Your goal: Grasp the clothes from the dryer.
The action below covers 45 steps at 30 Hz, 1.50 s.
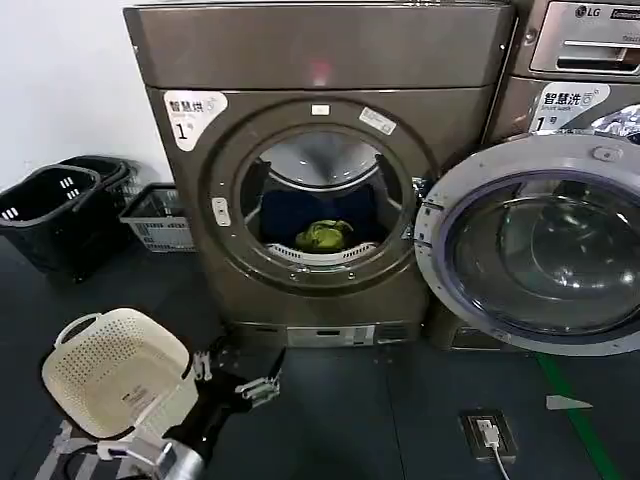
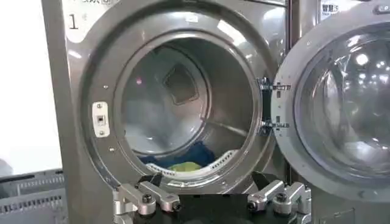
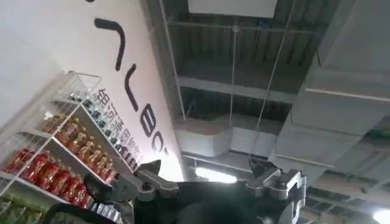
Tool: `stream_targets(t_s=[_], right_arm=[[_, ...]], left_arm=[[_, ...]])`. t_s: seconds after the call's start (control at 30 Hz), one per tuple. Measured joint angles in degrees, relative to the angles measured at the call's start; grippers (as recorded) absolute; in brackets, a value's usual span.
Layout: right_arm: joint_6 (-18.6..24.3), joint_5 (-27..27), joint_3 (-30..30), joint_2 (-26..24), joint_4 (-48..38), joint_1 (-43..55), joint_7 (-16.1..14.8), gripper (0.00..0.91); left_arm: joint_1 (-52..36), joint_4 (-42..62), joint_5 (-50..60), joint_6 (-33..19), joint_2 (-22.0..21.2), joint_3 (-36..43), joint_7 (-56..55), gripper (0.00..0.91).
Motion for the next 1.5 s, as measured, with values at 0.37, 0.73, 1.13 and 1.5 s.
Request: stream_targets(t_s=[0.37,0.73,1.13,1.5], right_arm=[[0.0,0.0,-0.1,0.4,-0.2,-0.1,-0.6,0.907],[0.0,1.2,1.0,0.8,-0.7,-1.4,-1.0,0.907],[0.7,1.6,1.3,1.3,-1.1,-2.4,-1.2,0.907],[0.9,1.1,0.7,1.3,-0.7,-2.0,-1.4,0.907]], left_arm=[[0.4,-1.1,-1.1,0.9,-0.4,0.8,-0.4,0.907],[1.5,-2.4,-1.5,1.1,-0.4,1.0,-0.3,0.907],[2.2,-3.3,-1.8,1.2,-0.2,1.0,-0.4,0.907],[1.5,-2.2,-1.8,1.0,-0.5,1.7,-0.1,0.907]])
